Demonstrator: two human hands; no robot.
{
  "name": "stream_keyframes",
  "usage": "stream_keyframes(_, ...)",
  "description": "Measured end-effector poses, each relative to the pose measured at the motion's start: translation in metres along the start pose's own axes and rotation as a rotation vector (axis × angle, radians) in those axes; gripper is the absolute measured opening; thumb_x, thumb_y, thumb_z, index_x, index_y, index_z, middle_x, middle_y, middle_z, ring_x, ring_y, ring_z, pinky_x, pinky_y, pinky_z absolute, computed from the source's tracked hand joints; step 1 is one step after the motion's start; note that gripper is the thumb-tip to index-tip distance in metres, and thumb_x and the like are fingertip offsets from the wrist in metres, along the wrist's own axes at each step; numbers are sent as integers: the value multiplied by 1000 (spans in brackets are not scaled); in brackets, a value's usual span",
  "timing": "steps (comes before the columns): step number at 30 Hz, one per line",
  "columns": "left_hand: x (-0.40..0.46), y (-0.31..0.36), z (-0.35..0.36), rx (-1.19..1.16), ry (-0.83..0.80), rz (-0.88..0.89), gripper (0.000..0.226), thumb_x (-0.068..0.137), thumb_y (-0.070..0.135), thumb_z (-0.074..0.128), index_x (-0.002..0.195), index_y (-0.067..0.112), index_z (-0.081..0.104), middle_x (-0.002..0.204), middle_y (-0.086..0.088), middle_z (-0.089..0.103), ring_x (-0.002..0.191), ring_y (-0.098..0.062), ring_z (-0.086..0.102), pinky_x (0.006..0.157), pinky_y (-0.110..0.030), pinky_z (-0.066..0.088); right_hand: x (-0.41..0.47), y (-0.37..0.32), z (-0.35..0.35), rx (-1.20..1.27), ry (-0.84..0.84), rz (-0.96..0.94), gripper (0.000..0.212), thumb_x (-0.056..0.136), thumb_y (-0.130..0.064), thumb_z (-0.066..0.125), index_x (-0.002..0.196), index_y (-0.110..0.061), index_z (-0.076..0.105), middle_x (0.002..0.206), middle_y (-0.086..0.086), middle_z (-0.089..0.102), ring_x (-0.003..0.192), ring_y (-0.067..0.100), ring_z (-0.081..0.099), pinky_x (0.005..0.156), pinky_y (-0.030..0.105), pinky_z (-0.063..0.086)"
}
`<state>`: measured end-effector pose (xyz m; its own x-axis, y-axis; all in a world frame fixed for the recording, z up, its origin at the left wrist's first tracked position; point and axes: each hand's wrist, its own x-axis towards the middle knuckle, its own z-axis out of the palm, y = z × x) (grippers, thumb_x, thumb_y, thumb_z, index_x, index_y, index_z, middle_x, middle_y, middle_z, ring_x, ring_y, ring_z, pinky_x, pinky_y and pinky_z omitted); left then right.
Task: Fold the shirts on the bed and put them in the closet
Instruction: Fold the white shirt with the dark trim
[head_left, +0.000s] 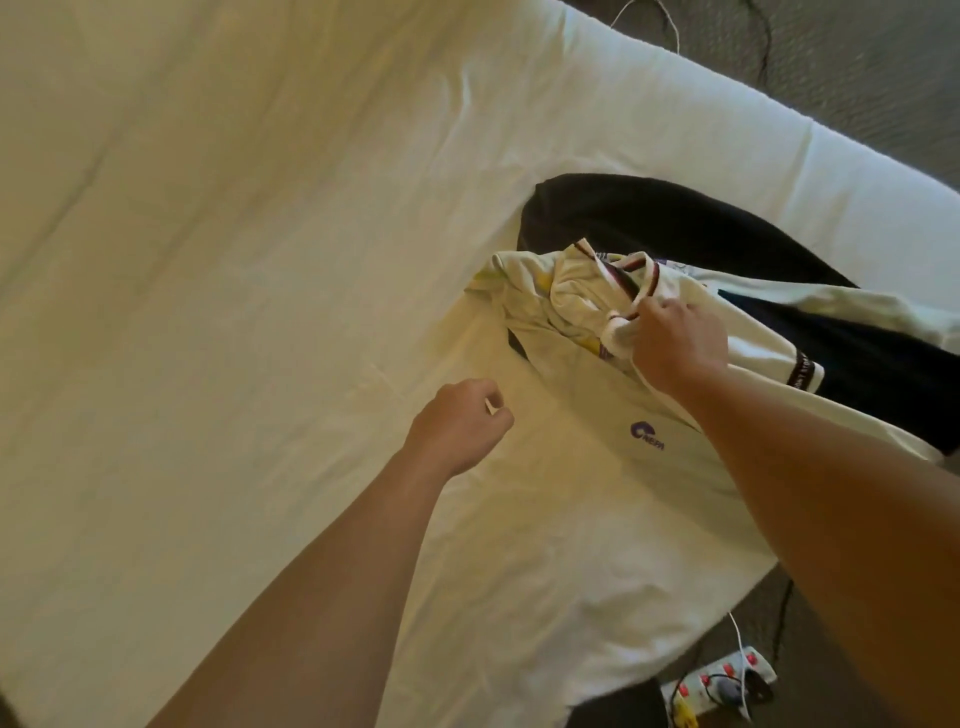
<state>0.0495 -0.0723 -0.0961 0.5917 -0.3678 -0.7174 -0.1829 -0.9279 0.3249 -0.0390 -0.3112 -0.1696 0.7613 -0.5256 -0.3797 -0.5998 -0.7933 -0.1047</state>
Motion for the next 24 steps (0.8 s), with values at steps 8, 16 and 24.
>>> stream_keyframes(8, -38, 11, -21, -9, 15, 55, 20, 91, 40, 61, 102, 24, 67, 99, 0, 68, 80, -21, 67, 80, -45, 58, -37, -15, -58, 539, 97, 337, 20, 85, -38, 51, 89, -20, 58, 82, 5, 62, 77, 28, 61, 74, 50, 58)
stream_keyframes(16, -133, 13, -66, 22, 137, 106, 28, 95, 44, 60, 115, 25, 65, 116, 0, 65, 97, -23, 65, 89, -44, 55, -89, -72, -216, 465, 256, 152, 25, 87, -33, 48, 93, -12, 62, 81, 8, 60, 78, 28, 62, 73, 41, 56)
stream_keyframes(24, -286, -36, -109, 45, 357, 123, 26, 98, 43, 59, 119, 27, 62, 120, 3, 66, 117, -21, 58, 101, -40, 48, -243, -197, -284, 319, 120, -297, 42, 83, -50, 48, 94, -11, 59, 81, 1, 51, 74, 18, 55, 62, 33, 44)
